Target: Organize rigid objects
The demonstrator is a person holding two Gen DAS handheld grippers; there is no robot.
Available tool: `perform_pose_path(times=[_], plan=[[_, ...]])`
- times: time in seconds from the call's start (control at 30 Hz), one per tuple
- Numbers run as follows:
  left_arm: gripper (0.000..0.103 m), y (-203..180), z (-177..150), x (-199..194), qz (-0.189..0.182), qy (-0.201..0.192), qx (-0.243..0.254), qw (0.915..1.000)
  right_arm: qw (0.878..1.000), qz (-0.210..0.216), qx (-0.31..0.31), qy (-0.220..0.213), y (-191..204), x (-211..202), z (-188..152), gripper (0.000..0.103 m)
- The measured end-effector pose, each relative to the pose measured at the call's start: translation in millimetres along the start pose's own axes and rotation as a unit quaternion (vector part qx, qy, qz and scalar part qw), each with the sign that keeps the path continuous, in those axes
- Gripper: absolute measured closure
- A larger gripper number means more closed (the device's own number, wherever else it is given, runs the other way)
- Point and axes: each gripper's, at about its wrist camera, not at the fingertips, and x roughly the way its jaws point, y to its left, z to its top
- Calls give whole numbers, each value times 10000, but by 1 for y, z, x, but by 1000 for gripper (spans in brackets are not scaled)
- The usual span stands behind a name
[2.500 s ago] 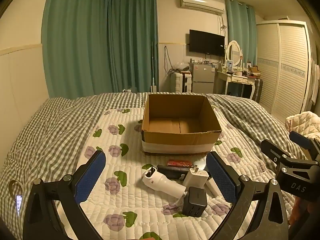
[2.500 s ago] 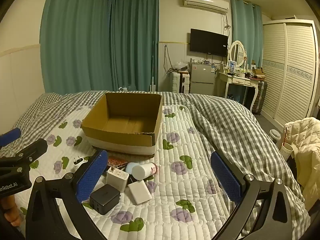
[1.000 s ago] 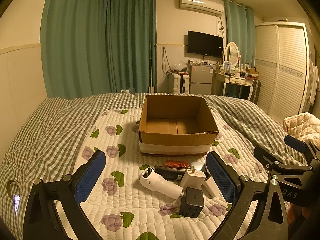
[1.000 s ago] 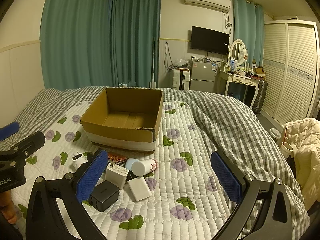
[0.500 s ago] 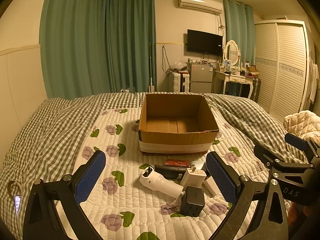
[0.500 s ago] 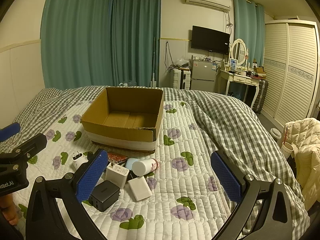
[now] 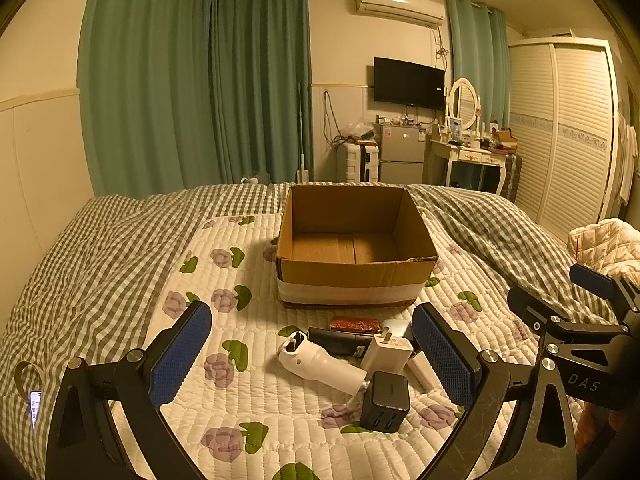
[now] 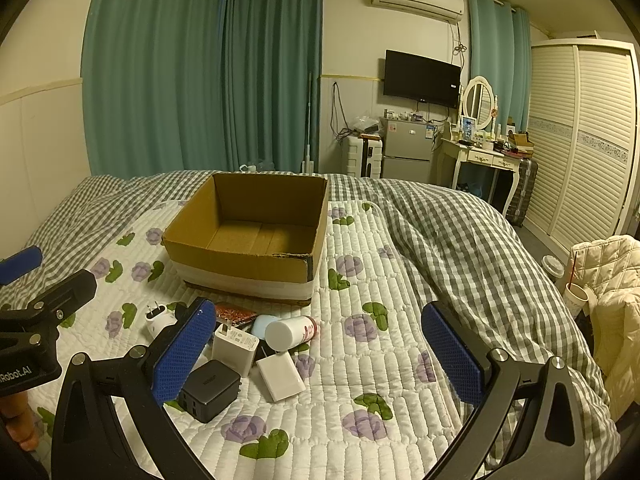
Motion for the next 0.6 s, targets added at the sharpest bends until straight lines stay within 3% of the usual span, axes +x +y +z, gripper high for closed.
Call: perform_pose_path(times=[0.6], plan=[[1,-1,0,0,-8,-4,18,10000,9999,57,-99,15,3,1,-3,0]])
